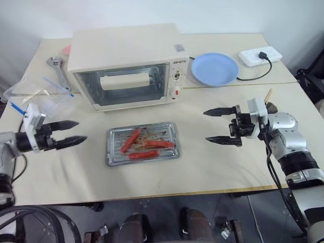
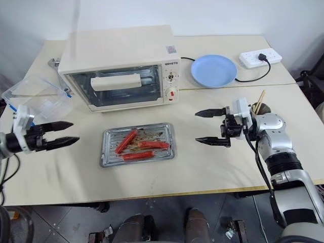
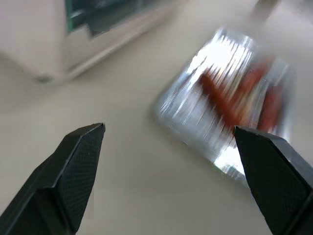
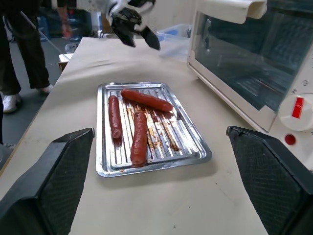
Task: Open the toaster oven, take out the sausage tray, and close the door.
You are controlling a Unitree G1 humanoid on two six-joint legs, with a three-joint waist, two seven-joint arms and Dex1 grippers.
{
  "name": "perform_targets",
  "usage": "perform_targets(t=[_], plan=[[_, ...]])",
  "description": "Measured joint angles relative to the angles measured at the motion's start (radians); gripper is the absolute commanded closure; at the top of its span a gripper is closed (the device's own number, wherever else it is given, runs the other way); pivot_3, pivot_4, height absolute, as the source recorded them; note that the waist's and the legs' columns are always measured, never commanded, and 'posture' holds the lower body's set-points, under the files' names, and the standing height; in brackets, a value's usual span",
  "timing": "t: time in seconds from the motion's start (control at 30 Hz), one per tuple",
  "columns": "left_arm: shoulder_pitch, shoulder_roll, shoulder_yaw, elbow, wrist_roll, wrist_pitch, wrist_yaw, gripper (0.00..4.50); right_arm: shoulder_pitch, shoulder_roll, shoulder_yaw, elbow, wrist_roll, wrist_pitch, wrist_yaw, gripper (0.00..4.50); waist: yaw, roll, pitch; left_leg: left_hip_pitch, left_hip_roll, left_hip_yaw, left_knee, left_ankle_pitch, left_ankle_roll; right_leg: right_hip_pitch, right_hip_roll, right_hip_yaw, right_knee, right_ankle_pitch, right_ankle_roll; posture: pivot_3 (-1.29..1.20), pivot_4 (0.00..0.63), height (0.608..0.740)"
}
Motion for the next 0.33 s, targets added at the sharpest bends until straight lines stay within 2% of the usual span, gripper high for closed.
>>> perform_targets(t=[0.2, 0.33], plan=[[0.106, 0.005, 0.006, 0.038, 0.037, -0.203, -0.108, 0.05, 0.002, 0.027, 0.032, 0.047, -0.047, -0.092, 0.001, 0.0, 0.0, 0.0, 0.0, 0.0, 0.001, 0.001, 0.0, -0.001, 0.0, -0.001, 0.0, -0.001, 0.0, 0.0, 0.0, 0.0, 0.15, 0.74], [0.112, 0.005, 0.036, 0.045, 0.03, -0.195, -0.108, 0.05, 0.003, 0.064, 0.019, 0.082, -0.093, -0.125, 0.001, 0.0, -0.002, 0.0, 0.0, 0.0, 0.001, 0.002, 0.0, -0.001, 0.001, -0.001, 0.0, -0.001, 0.001, 0.0, 0.0, 0.0, 0.15, 0.74]])
